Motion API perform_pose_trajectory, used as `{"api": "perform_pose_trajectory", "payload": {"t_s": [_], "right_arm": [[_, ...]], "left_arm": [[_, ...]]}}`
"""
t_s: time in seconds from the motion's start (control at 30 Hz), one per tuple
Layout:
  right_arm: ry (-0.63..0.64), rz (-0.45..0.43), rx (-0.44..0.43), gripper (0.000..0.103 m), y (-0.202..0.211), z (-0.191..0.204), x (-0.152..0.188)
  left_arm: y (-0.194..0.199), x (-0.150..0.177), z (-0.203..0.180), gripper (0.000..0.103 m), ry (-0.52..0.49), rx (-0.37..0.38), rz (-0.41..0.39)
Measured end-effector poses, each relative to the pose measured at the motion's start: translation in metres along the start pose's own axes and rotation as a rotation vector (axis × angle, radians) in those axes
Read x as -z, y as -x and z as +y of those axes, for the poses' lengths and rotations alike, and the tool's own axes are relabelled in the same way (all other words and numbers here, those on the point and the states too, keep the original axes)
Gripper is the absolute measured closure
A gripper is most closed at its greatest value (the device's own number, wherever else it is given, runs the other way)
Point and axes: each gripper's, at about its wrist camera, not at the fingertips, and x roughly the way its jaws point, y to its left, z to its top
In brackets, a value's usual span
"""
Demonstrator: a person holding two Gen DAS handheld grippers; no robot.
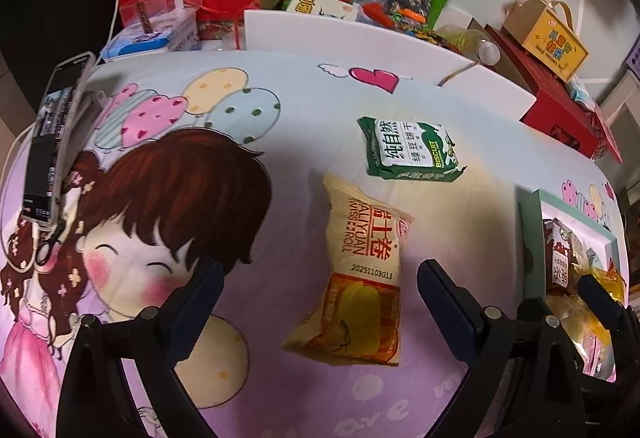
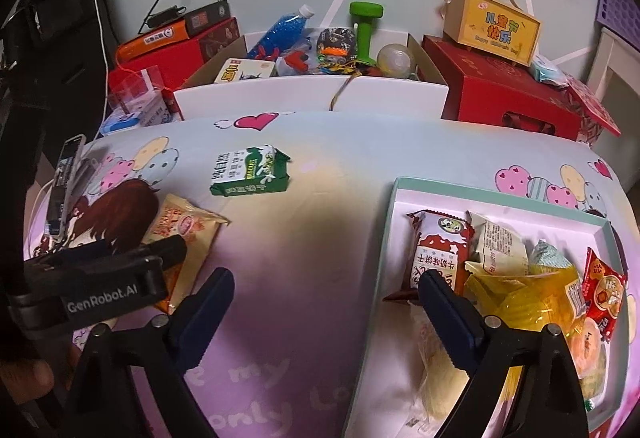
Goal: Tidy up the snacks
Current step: 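Grasp the yellow Swiss roll bag with the left gripper, then grasp the green biscuit box with the right gripper while left holds the Swiss roll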
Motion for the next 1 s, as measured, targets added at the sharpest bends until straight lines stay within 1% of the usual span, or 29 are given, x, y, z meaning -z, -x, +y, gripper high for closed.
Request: {"api": "perform_pose_trajectory", "payload": {"t_s": [0.2,0.23,0.27,0.3,0.4,0.43,0.47,0.5,0.57,0.6,0.63,0.83,1.0], "right_arm": [[0.007,0.005,0.013,0.008,-0.005,-0.001,-0.001],[0.009,0.007,0.013,0.008,-0.006,-0.001,-0.001],[0.01,0.008,0.014,0.008,-0.007,-0.001,-0.001],[0.011,0.009,0.015,0.008,-0.008,-0.001,-0.001],[0.012,0.01,0.018,0.008,-0.009,0.0,0.0],[0.012,0.01,0.019,0.008,-0.009,-0.001,0.0],[0.011,0.01,0.02,0.008,-0.009,-0.001,0.0],[0.011,0.01,0.022,0.008,-0.009,-0.001,0.0],[0.012,0.011,0.024,0.008,-0.009,0.0,0.0],[0.013,0.011,0.025,0.008,-0.009,0.0,0.0],[0.014,0.011,0.027,0.008,-0.009,0.0,0.0],[0.017,0.01,0.037,0.008,-0.009,0.0,0.0],[0.023,0.011,0.046,0.008,-0.009,0.002,0.0]], "left_arm": [[-0.015,0.001,-0.005,0.007,-0.017,-0.001,0.026],[-0.016,0.001,-0.005,0.01,-0.017,-0.002,0.027],[-0.017,0.0,-0.005,0.018,-0.016,-0.001,0.027],[-0.018,0.0,-0.004,0.021,-0.015,-0.001,0.028],[-0.018,-0.001,-0.003,0.023,-0.014,0.003,0.024],[-0.018,-0.001,-0.003,0.026,-0.013,0.004,0.022],[-0.017,0.0,-0.004,0.032,-0.011,0.007,0.019],[-0.017,-0.001,-0.004,0.036,-0.007,0.014,0.015],[-0.015,-0.001,-0.004,0.051,0.001,0.028,0.007],[-0.015,-0.002,-0.004,0.056,0.005,0.04,0.003],[-0.014,-0.002,-0.004,0.064,0.009,0.05,-0.001],[-0.01,-0.005,-0.001,0.066,0.024,0.063,-0.02],[-0.002,-0.01,0.004,0.066,0.034,0.074,-0.053]]}}
